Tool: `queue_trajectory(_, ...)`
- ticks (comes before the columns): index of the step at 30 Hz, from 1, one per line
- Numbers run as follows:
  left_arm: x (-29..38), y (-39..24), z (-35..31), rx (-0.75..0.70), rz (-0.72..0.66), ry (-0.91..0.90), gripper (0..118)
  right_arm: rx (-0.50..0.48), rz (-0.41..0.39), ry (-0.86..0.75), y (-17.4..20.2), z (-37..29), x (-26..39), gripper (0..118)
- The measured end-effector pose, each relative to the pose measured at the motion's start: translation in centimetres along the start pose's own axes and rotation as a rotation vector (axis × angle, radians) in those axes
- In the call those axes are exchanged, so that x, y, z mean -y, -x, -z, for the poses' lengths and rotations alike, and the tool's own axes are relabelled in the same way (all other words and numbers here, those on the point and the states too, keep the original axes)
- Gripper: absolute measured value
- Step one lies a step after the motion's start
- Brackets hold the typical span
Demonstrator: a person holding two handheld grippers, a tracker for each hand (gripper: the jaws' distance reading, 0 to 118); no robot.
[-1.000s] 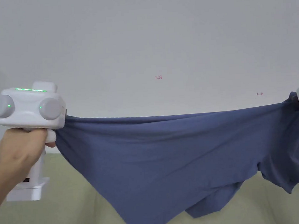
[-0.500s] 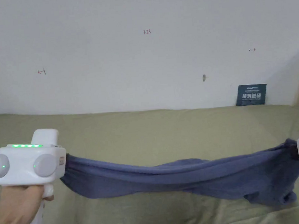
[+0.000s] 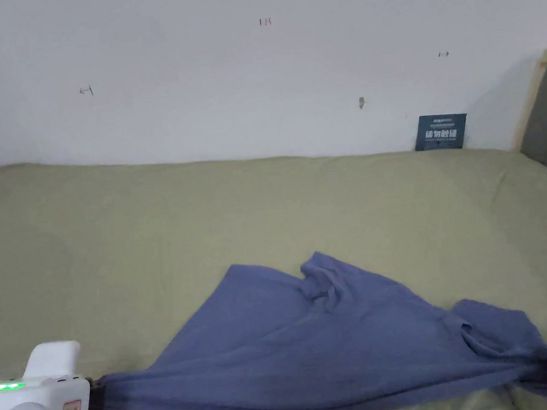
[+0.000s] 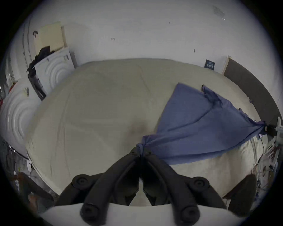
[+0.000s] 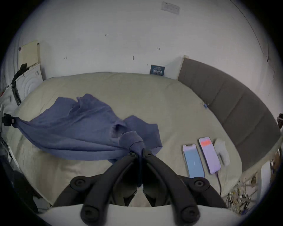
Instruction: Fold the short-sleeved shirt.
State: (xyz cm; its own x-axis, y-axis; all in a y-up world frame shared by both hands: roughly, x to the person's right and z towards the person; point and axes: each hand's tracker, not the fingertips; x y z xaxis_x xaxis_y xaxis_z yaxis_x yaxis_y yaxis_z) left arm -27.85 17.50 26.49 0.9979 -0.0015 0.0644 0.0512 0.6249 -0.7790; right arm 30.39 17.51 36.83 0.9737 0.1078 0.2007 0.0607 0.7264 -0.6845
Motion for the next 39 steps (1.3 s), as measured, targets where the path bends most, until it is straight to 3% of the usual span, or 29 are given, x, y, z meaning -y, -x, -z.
queue_trajectory(3, 2.1, 0.9, -0.8, 0.005, -0.036, 0.011, 2, 0.001, 0.047, 0.022, -0.2, -0.7, 2.5, 3)
queue_trajectory(17, 4.4, 1.3, 0.1, 0.021, -0.058, 0.081, 2, 0.017, 0.048, 0.084, -0.4, 0.9, 5.3, 3)
queue_trajectory(18, 4.3, 1.5, -0.1, 0.029, -0.063, 0.074, 7, 0.015, 0.053, 0.082, -0.5, 0.9, 5.3, 5)
queue_trajectory(19, 4.3, 1.6, -0.3, 0.046, -0.069, 0.062, 23, 0.010, 0.064, 0.078, -0.6, 0.8, 5.2, 15)
queue_trajectory(20, 4.2, 1.7, -0.6, 0.061, -0.066, 0.055, 58, -0.001, 0.073, 0.088, -0.7, 0.6, 5.1, 40)
queue_trajectory(21, 4.2, 1.8, -1.0, 0.054, -0.067, 0.054, 105, -0.012, 0.085, 0.088, -0.7, 0.3, 4.9, 90)
queue_trajectory(22, 4.2, 1.9, -1.3, 0.047, -0.067, 0.043, 114, -0.025, 0.087, 0.084, -0.7, 0.0, 4.9, 114)
queue_trajectory(23, 4.3, 2.1, -1.7, 0.034, -0.063, 0.018, 114, -0.041, 0.086, 0.074, -0.5, -0.5, 4.9, 116)
queue_trajectory(27, 4.2, 2.8, -4.2, -0.001, -0.066, -0.058, 111, -0.074, 0.047, 0.009, 1.6, -3.0, 4.1, 108)
queue_trajectory(28, 4.3, 2.9, -4.7, -0.022, -0.071, -0.073, 104, -0.083, 0.038, -0.010, 2.2, -3.6, 4.0, 95)
queue_trajectory(29, 4.3, 3.0, -5.0, -0.009, -0.064, -0.068, 91, -0.094, 0.028, -0.021, 2.9, -4.2, 3.9, 67)
queue_trajectory(30, 4.3, 3.0, -5.4, 0.005, -0.046, -0.067, 82, -0.100, 0.016, -0.042, 3.8, -4.8, 3.6, 52)
queue_trajectory(31, 4.6, 2.8, -5.6, -0.015, -0.030, -0.078, 82, -0.097, 0.024, -0.071, 4.6, -5.3, 3.6, 52)
queue_trajectory(32, 4.8, 2.7, -5.6, -0.031, -0.010, -0.082, 41, -0.097, 0.031, -0.082, 5.3, -5.4, 3.6, 8)
queue_trajectory(33, 5.0, 2.7, -5.4, -0.040, 0.003, -0.085, 0, -0.102, 0.050, -0.106, 5.9, -5.9, 3.8, 0)
queue_trajectory(35, 5.0, 3.2, -4.9, 0.011, -0.023, -0.033, 0, -0.183, 0.067, -0.078, 6.8, -6.0, 3.8, 0)
queue_trajectory(39, 4.8, 3.5, -3.5, 0.020, -0.043, -0.030, 0, -0.196, -0.014, -0.074, 9.4, -6.0, 4.2, 0)
